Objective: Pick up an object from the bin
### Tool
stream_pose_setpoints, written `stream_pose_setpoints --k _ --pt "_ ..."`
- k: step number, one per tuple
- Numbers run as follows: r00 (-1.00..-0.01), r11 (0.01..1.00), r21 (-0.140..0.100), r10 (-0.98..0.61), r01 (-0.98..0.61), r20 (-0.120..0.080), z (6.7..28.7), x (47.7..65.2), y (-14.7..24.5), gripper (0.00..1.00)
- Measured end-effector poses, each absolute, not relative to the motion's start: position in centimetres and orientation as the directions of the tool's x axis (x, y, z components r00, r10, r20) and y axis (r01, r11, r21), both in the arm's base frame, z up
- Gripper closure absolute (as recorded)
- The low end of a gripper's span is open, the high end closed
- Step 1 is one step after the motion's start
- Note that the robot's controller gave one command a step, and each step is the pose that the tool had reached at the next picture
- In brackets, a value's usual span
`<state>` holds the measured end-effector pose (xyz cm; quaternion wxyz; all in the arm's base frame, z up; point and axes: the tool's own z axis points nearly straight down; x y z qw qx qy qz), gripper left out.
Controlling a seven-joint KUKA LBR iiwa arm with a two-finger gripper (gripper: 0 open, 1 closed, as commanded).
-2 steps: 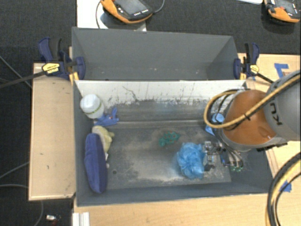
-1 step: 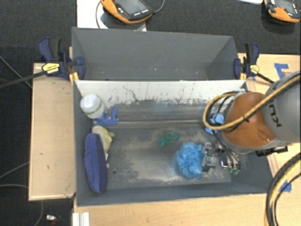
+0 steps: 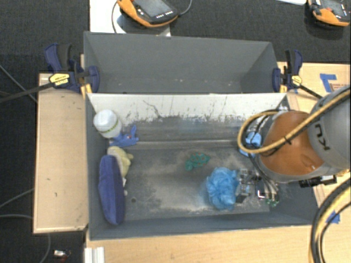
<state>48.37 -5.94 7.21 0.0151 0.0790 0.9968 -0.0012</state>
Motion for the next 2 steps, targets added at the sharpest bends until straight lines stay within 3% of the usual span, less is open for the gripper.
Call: stream_pose_setpoints --k 2 --pt "-0.964 0.965 0.004 0.263 0.263 -0.036 7.2 50.1 -1.3 1.0"
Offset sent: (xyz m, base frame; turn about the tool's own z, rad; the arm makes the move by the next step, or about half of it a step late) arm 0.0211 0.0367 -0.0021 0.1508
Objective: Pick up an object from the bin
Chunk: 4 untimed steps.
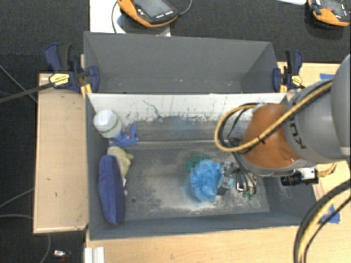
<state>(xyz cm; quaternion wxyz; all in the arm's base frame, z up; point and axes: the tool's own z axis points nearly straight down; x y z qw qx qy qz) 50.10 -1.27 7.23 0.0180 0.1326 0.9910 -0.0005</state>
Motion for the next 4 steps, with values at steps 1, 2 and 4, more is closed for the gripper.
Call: stream_pose_setpoints --k 1,2,4 --pt "-0.945 0.946 0.005 0.325 0.325 -0.044 7.3 49.5 1.2 1.0" --pt "-0.946 0.946 0.008 0.323 0.323 -0.043 7.2 50.0 2.4 1.0" --pt "-0.994 0.995 -0.015 -0.102 -0.101 -0.046 7.3 54.5 7.2 1.0"
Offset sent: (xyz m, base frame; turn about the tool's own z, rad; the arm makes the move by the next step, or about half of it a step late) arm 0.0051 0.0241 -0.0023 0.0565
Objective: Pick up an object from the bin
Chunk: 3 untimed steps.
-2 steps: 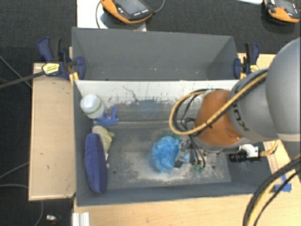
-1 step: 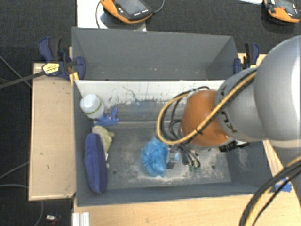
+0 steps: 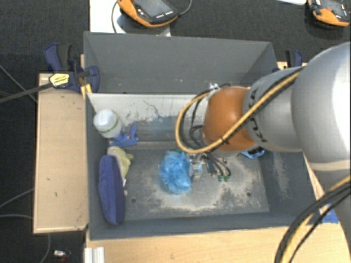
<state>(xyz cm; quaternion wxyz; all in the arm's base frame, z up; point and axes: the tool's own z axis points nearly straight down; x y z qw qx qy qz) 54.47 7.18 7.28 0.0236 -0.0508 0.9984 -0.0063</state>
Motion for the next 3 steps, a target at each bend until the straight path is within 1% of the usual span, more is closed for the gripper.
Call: stream_pose_setpoints --k 1,2,3 --pt "-0.999 1.0 -0.01 -0.005 -0.004 -0.054 7.3 53.2 8.6 1.0" --pt "-0.981 0.982 -0.02 -0.189 -0.188 -0.05 7.4 56.0 11.4 1.0" --pt "-0.953 0.954 -0.025 -0.3 -0.299 -0.048 7.3 55.1 12.3 1.0"
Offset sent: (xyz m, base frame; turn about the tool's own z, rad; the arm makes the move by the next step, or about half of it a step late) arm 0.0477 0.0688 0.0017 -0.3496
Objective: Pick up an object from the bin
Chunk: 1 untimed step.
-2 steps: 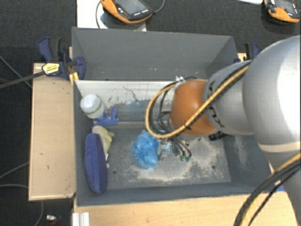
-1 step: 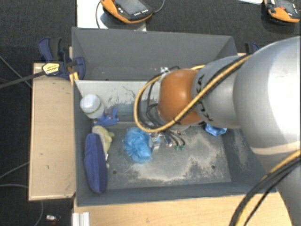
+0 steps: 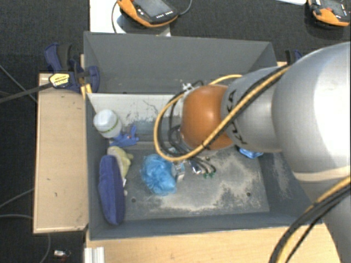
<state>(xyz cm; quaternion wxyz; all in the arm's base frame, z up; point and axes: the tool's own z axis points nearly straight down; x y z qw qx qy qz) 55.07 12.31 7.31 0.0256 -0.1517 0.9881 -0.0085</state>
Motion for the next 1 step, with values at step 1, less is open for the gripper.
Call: stream_pose_setpoints --k 1 --pt "-0.998 1.0 -0.009 -0.031 -0.03 -0.056 7.19 55.75 15.15 1.0"
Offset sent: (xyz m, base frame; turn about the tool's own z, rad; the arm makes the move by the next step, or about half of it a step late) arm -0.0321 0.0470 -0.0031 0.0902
